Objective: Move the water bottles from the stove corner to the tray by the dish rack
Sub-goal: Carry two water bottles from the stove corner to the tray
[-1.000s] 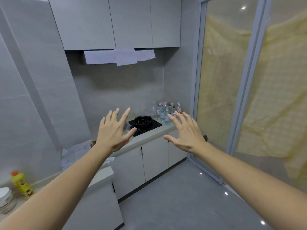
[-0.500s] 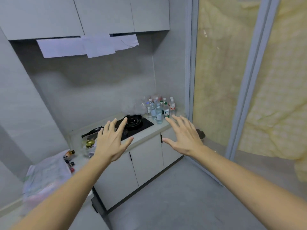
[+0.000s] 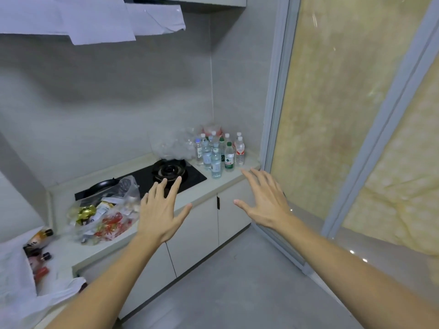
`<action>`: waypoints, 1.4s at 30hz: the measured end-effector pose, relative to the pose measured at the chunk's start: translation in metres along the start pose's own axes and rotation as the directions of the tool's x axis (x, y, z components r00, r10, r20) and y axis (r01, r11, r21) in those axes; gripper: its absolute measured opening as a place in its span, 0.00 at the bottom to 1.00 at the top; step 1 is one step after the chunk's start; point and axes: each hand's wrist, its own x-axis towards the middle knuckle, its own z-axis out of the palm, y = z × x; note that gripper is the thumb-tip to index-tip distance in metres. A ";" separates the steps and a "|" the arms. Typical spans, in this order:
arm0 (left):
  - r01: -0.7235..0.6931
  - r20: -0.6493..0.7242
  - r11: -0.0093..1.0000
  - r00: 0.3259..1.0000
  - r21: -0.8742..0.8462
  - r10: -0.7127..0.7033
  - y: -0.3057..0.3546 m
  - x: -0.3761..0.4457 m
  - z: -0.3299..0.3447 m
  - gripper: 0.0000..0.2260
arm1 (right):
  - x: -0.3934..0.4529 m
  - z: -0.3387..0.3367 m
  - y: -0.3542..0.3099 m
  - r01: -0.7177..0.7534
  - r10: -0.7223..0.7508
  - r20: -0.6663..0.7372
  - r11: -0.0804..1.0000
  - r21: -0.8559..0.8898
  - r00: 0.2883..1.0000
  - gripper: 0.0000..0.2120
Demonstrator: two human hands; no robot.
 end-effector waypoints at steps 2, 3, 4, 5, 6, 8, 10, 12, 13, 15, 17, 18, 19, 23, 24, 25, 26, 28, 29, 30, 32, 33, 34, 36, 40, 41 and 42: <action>-0.007 0.013 1.000 1.000 -0.013 0.007 -0.009 0.038 0.028 0.38 | 0.038 0.023 0.013 -0.023 0.023 0.002 1.000 -0.002 1.000 0.44; -0.014 0.013 1.000 1.000 -0.008 0.014 -0.010 0.048 0.035 0.38 | 0.047 0.027 0.017 -0.027 0.027 0.001 1.000 -0.002 1.000 0.44; -0.009 0.028 1.000 1.000 -0.020 0.010 -0.014 0.062 0.045 0.38 | 0.061 0.035 0.021 -0.030 0.030 0.009 1.000 -0.007 1.000 0.45; -0.001 0.042 0.999 0.999 -0.034 0.002 -0.018 0.078 0.055 0.38 | 0.075 0.044 0.024 -0.034 0.034 0.019 0.999 -0.011 0.999 0.45; -0.008 0.043 0.999 0.999 -0.041 0.010 -0.023 0.093 0.065 0.38 | 0.088 0.053 0.026 -0.035 0.036 0.020 0.999 -0.011 0.999 0.45; -0.030 0.056 0.999 0.998 -0.041 0.032 -0.030 0.127 0.079 0.37 | 0.114 0.068 0.031 -0.041 0.041 0.008 0.999 -0.005 0.999 0.44; -0.040 0.088 0.998 0.995 -0.044 0.043 -0.034 0.158 0.092 0.37 | 0.135 0.084 0.039 -0.050 0.050 0.008 0.999 0.014 0.999 0.43; -0.040 0.098 0.998 0.994 -0.052 0.045 -0.035 0.183 0.107 0.37 | 0.152 0.101 0.048 -0.048 0.048 0.016 0.998 0.027 0.999 0.43; -0.041 0.101 0.998 0.994 -0.054 0.047 -0.034 0.195 0.115 0.37 | 0.160 0.108 0.053 -0.049 0.048 0.026 0.998 0.028 0.999 0.43; -0.046 0.113 0.997 0.992 -0.060 0.053 -0.031 0.218 0.133 0.37 | 0.178 0.121 0.067 -0.057 0.056 0.041 0.998 0.020 0.998 0.43; -0.042 0.134 0.997 0.990 -0.062 0.050 -0.025 0.239 0.152 0.37 | 0.199 0.132 0.083 -0.078 0.077 0.055 0.997 0.021 0.996 0.44; -0.038 0.145 0.997 0.988 -0.064 0.047 -0.021 0.250 0.163 0.37 | 0.209 0.137 0.093 -0.090 0.088 0.064 0.995 0.031 0.994 0.45; -0.031 0.156 0.997 0.987 -0.065 0.041 -0.018 0.261 0.173 0.37 | 0.220 0.143 0.103 -0.098 0.095 0.074 0.994 0.042 0.993 0.45; -0.001 0.167 0.998 0.986 -0.060 0.011 -0.002 0.313 0.210 0.38 | 0.276 0.168 0.149 -0.096 0.083 0.117 0.990 0.107 0.990 0.42; 0.013 0.162 0.998 0.987 -0.058 -0.003 0.002 0.325 0.218 0.38 | 0.291 0.175 0.161 -0.085 0.069 0.130 0.989 0.122 0.989 0.43; 0.033 0.157 0.998 0.987 -0.055 -0.024 0.006 0.338 0.226 0.37 | 0.306 0.182 0.173 -0.075 0.055 0.145 0.988 0.135 0.988 0.43; 0.056 0.156 0.997 0.987 -0.052 -0.048 0.010 0.350 0.233 0.37 | 0.321 0.189 0.184 -0.067 0.043 0.159 0.987 0.147 0.986 0.43; 0.101 0.163 0.994 0.982 -0.046 -0.092 0.018 0.371 0.247 0.37 | 0.347 0.199 0.203 -0.053 0.021 0.181 0.984 0.170 0.983 0.43; 0.119 0.161 0.992 0.981 -0.047 -0.110 0.022 0.380 0.254 0.37 | 0.359 0.204 0.211 -0.041 0.007 0.187 0.983 0.181 0.982 0.43; 0.133 0.154 0.990 0.980 -0.044 -0.125 0.026 0.390 0.261 0.37 | 0.371 0.209 0.218 -0.025 -0.012 0.192 0.982 0.188 0.981 0.43; 0.161 0.157 0.986 0.976 -0.038 -0.154 0.032 0.407 0.276 0.36 | 0.394 0.218 0.233 -0.003 -0.040 0.212 0.980 0.198 0.977 0.44; 0.180 0.165 0.983 0.971 -0.037 -0.171 0.035 0.415 0.283 0.36 | 0.404 0.223 0.240 -0.003 -0.044 0.226 0.979 0.205 0.973 0.44; 0.199 0.175 0.979 0.966 -0.038 -0.189 0.037 0.421 0.289 0.36 | 0.413 0.228 0.246 -0.011 -0.042 0.243 0.977 0.212 0.969 0.44; 0.224 0.182 0.974 0.960 -0.036 -0.214 0.037 0.432 0.302 0.36 | 0.430 0.239 0.255 -0.024 -0.039 0.271 0.974 0.224 0.962 0.45; 0.278 0.211 0.959 0.941 -0.047 -0.263 0.029 0.456 0.327 0.36 | 0.463 0.265 0.267 -0.029 -0.052 0.323 0.970 0.239 0.945 0.45; 0.289 0.221 0.956 0.937 -0.051 -0.271 0.026 0.462 0.335 0.35 | 0.472 0.272 0.269 -0.035 -0.050 0.333 0.969 0.243 0.942 0.46; 0.296 0.229 0.953 0.933 -0.055 -0.277 0.023 0.467 0.342 0.35 | 0.480 0.279 0.272 -0.048 -0.042 0.346 0.967 0.249 0.937 0.46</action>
